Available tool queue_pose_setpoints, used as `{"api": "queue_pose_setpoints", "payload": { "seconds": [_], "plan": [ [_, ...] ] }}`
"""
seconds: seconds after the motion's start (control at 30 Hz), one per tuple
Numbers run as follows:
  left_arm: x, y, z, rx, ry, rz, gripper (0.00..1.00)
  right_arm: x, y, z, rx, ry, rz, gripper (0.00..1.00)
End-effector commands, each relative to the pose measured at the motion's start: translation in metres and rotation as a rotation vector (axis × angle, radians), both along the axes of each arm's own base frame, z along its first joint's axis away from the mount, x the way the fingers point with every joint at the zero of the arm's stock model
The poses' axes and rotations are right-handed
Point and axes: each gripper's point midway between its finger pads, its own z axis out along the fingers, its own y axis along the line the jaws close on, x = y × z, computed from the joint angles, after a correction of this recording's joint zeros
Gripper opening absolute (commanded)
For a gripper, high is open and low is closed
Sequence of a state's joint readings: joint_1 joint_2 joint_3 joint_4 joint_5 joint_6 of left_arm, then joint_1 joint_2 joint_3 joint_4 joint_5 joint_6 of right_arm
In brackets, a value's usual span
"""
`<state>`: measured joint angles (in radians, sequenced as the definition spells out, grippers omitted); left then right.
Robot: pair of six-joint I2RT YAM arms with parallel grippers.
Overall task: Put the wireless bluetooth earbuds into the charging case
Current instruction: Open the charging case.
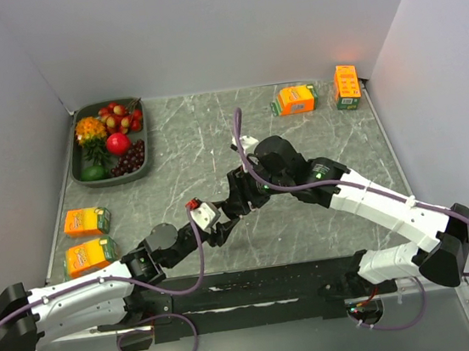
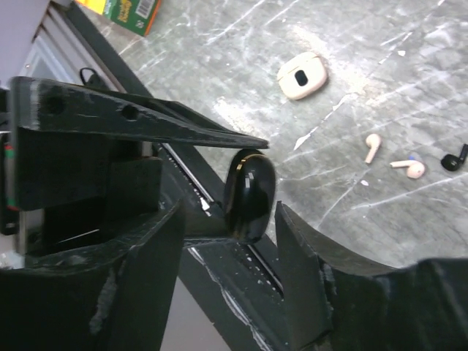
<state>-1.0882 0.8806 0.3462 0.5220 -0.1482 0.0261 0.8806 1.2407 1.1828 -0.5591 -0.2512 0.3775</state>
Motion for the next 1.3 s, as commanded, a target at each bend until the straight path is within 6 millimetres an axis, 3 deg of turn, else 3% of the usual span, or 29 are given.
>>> {"api": "queue_pose_setpoints", "payload": {
  "seconds": [0.0,0.1,0.53,0.8,0.93,1.0,1.27],
  "plan": [
    [-0.001,0.0,0.021,-0.06,-0.039,-0.003,0.01,0.009,-0.005,0.003,-0.012,-0.027,-0.056,0.64],
    [-0.002,0.0,0.02,-0.059,-0.038,-0.003,0.01,0.012,-0.008,0.003,-0.031,-0.035,-0.072,0.64],
    [-0.003,-0.001,0.024,-0.069,-0.039,-0.008,0.01,0.008,-0.002,-0.008,-0.031,0.001,-0.041,0.46],
    [-0.004,-0.002,0.026,-0.082,-0.037,-0.014,0.01,0.005,-0.001,-0.015,-0.035,0.025,-0.03,0.45],
    [-0.004,-0.002,0.027,-0.085,-0.037,-0.013,0.01,0.004,-0.002,-0.016,-0.03,0.032,-0.032,0.33],
    [-0.004,-0.002,0.026,-0.087,-0.035,-0.011,0.01,0.002,0.0,-0.013,-0.011,0.033,-0.022,0.25],
    [-0.004,0.002,0.034,-0.125,-0.048,0.002,0.01,-0.008,0.004,0.01,0.146,0.051,0.038,0.22]
  ]
}}
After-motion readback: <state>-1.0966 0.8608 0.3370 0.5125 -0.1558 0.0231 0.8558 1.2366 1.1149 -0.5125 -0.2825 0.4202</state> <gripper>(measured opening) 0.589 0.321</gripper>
